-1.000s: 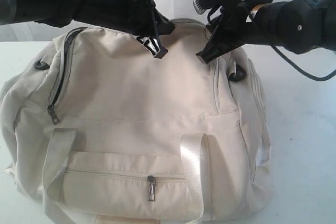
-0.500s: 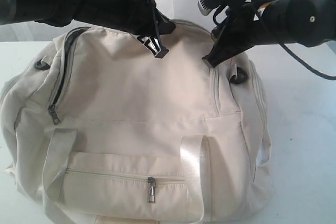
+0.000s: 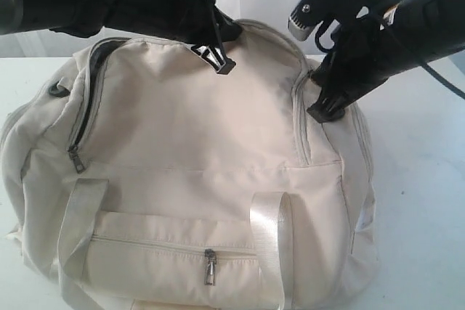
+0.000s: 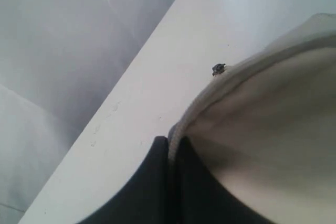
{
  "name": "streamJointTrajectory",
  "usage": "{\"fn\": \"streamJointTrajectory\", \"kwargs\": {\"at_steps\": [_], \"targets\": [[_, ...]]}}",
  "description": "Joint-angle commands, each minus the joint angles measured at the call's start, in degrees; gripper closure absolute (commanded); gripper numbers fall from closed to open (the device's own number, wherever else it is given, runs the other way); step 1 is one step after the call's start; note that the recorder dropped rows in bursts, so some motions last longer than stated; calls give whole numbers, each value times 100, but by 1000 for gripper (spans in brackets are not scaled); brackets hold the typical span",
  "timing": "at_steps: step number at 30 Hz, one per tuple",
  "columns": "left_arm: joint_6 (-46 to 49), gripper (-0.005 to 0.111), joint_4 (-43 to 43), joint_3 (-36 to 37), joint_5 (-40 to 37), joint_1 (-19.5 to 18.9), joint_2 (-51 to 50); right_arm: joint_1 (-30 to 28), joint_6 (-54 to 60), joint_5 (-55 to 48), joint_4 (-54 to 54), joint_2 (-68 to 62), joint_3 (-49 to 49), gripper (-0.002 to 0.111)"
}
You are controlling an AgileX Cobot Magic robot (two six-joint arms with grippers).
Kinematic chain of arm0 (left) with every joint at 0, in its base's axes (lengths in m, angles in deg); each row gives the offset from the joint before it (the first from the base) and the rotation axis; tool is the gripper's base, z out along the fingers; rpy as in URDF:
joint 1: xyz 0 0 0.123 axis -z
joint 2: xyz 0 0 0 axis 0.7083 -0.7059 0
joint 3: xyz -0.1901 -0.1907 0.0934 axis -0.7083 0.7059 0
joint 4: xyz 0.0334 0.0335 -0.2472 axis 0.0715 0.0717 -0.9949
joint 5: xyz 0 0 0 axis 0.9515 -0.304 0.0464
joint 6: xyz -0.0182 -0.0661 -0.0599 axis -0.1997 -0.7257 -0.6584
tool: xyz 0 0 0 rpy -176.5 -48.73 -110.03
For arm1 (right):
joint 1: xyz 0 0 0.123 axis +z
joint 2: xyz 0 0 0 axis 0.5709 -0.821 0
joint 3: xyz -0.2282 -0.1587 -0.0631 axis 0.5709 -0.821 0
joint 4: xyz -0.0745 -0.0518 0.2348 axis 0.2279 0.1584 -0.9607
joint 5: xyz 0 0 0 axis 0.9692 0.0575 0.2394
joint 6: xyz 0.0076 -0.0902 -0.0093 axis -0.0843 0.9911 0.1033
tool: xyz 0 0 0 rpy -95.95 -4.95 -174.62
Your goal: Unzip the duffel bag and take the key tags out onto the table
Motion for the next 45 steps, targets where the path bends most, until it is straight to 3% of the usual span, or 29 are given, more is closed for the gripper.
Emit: {"fn": "streamJointTrajectory", "kwargs": {"at_steps": [1,5,23,34,36,39,43,45], "targets": [[-78,107,-122,-47,152,-7,88,-56,522,-882,-586,88,16,108],[-78,107,-122,-47,177,-7,88,-56,1128,-1710,-1405,207,16,108],[-78,107,-132,-47,302,-7,88,-56,1467,-3819,-2164,1014,-23,108],[-78,107,-157,-47,182,-7,88,-56,1188,-3901,-2164,1014,-23,107],[-78,107,-157,-47,129,-7,88,-56,1085,-3901,-2164,1019,-23,100],[-78,107,-157,-47,129,-7,88,-56,1055,-3687,-2164,1071,-23,79],[-78,107,-157,-47,129,-7,103,-56,713,-2617,-2164,1369,-23,44],[-78,107,-157,-47,98,-7,127,-56,655,-2124,-2152,1546,-23,37]]}}
